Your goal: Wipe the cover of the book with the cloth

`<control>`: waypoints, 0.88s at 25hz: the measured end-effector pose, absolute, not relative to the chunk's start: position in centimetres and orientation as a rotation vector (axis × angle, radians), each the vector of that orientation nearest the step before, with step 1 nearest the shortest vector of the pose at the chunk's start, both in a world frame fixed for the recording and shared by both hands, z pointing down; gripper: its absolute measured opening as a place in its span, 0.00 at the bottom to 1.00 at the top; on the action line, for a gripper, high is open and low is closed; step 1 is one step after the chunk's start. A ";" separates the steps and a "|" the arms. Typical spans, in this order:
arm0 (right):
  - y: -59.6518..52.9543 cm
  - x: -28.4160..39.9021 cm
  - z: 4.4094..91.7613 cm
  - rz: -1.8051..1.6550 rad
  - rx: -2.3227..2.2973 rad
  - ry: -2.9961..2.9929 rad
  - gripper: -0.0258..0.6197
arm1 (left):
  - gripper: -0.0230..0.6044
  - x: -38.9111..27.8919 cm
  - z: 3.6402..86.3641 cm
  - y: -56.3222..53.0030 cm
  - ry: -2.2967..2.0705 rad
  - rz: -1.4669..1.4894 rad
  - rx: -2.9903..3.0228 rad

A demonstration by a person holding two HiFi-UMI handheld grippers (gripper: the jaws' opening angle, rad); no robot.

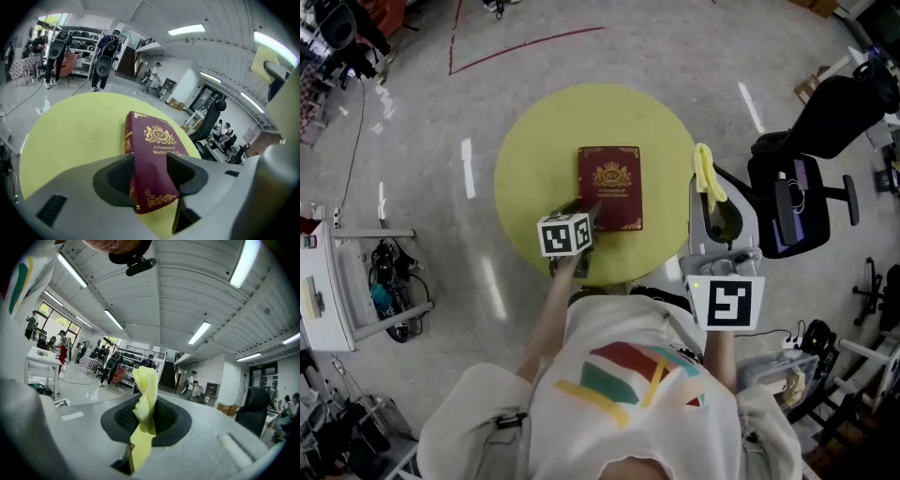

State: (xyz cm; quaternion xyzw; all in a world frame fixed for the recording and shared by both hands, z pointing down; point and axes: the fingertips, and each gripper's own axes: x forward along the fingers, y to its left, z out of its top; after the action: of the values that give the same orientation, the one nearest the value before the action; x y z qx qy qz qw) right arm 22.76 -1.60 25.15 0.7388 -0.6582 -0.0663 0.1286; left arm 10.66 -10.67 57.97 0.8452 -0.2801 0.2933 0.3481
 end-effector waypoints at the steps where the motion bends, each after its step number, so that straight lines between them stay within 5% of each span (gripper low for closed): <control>1: -1.7 22.6 25.2 -0.195 2.144 -1.916 0.09 | 0.39 10.7 57.9 -10.7 -0.725 0.762 2.194; 22: -2.1 22.2 27.2 -0.142 2.085 -1.886 0.09 | 0.37 9.9 60.4 -10.4 -0.653 0.835 2.126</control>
State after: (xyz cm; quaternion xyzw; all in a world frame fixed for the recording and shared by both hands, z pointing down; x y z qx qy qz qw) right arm 22.17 -2.08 27.18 0.7309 -0.6610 -0.0499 0.1627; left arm 9.94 -10.43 60.45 0.8301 -0.2550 0.3260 0.3738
